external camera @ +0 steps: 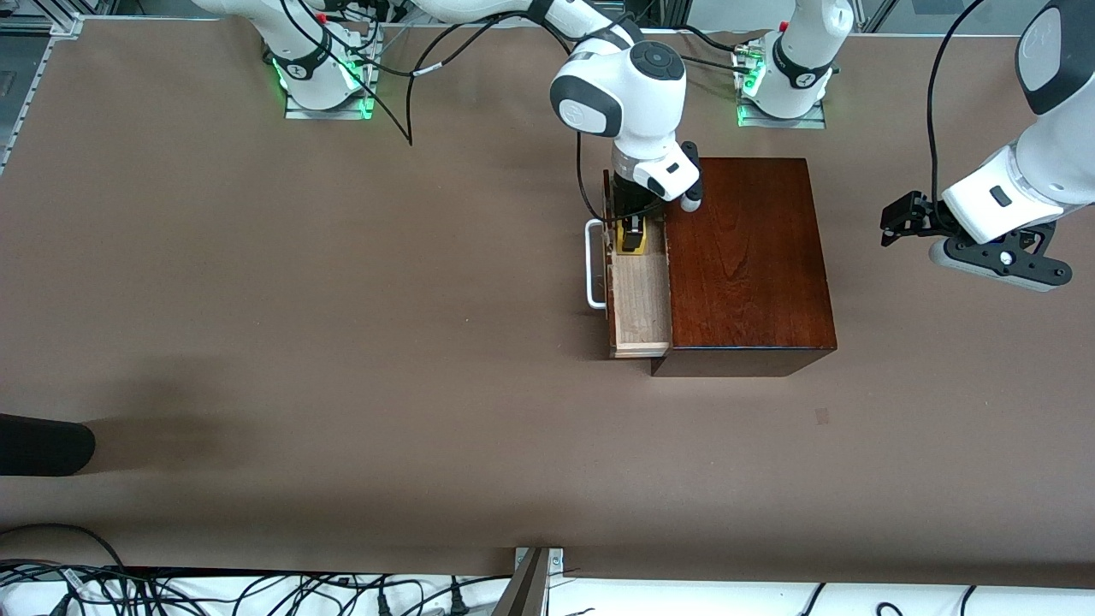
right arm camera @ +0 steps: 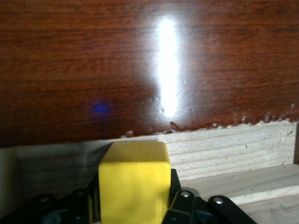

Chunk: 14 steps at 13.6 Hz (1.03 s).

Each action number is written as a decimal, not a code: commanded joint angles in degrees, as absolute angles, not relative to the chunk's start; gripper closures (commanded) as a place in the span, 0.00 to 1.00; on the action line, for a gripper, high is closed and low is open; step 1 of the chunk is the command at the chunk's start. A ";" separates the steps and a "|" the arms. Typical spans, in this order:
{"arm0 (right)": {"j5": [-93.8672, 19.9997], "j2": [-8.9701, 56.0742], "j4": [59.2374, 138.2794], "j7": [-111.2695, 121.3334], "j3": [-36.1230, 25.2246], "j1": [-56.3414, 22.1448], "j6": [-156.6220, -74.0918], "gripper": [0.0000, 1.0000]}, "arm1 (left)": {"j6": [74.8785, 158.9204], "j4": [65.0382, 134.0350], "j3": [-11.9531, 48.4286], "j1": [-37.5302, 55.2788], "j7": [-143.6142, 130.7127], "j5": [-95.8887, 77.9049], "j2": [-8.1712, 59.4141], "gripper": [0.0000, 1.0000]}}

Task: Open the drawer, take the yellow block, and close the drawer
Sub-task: 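Lift the block with the right gripper while the left gripper approaches the drawer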

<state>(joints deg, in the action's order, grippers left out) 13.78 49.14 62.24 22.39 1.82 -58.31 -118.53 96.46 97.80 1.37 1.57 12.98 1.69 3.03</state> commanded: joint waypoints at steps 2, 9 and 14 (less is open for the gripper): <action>10.83 48.26 54.00 22.33 2.37 -57.13 -111.65 1.00 | 95.10 95.98 1.32 1.76 13.01 0.44 3.78 0.00; 2.38 36.05 51.06 20.30 1.67 -49.07 -100.47 1.00 | 95.18 95.71 2.63 1.85 13.27 0.53 3.78 0.00; 0.44 33.05 51.33 19.95 0.53 -33.69 -93.19 1.00 | 95.19 91.68 6.85 5.26 13.89 -0.44 5.18 0.00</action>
<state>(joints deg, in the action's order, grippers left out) 1.73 34.41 50.12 20.52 0.57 -37.95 -95.96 96.44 95.52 6.02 3.40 13.05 1.32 3.09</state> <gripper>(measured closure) 0.445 0.000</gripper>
